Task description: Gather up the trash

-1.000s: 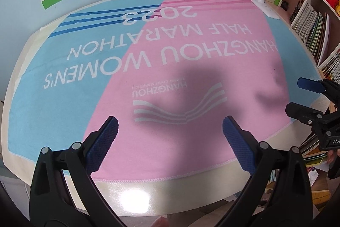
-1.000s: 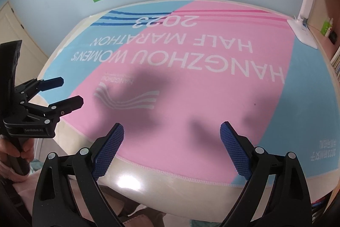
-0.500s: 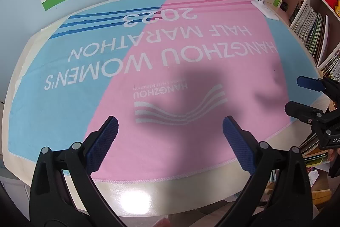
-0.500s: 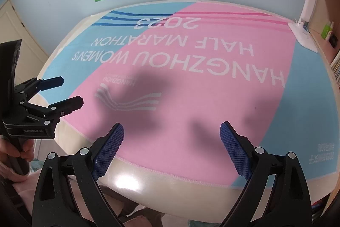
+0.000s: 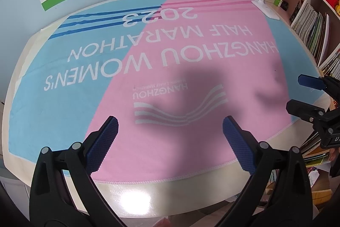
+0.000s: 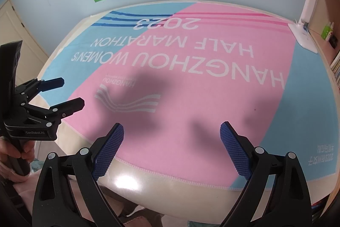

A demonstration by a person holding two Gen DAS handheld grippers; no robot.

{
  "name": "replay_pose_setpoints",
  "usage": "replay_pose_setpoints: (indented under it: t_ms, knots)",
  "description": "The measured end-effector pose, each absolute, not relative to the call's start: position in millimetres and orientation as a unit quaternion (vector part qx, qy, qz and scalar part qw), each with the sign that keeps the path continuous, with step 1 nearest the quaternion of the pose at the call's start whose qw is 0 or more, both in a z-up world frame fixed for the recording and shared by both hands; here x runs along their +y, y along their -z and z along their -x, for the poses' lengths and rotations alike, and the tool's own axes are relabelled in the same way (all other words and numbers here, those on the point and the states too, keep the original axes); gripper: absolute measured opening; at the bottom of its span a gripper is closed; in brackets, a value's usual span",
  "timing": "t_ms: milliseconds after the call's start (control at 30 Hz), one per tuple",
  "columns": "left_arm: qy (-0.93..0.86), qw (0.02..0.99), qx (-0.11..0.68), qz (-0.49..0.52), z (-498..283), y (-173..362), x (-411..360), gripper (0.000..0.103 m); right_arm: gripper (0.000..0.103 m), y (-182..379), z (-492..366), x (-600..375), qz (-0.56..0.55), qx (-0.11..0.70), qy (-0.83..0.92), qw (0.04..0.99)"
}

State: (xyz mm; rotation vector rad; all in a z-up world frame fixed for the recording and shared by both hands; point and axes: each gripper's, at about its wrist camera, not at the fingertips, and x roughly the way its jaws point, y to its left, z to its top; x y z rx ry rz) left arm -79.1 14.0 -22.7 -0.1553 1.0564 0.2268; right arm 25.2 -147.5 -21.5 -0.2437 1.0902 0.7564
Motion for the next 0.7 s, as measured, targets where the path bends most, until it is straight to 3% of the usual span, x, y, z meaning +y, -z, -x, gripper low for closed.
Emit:
replay_pose_setpoints:
  t_ms: [700]
  knots:
    - [-0.109, 0.854, 0.503, 0.07, 76.8, 24.4, 13.4, 0.096, 0.091, 21.7, -31.8, -150.1, 0.108, 0.507, -0.349, 0.781]
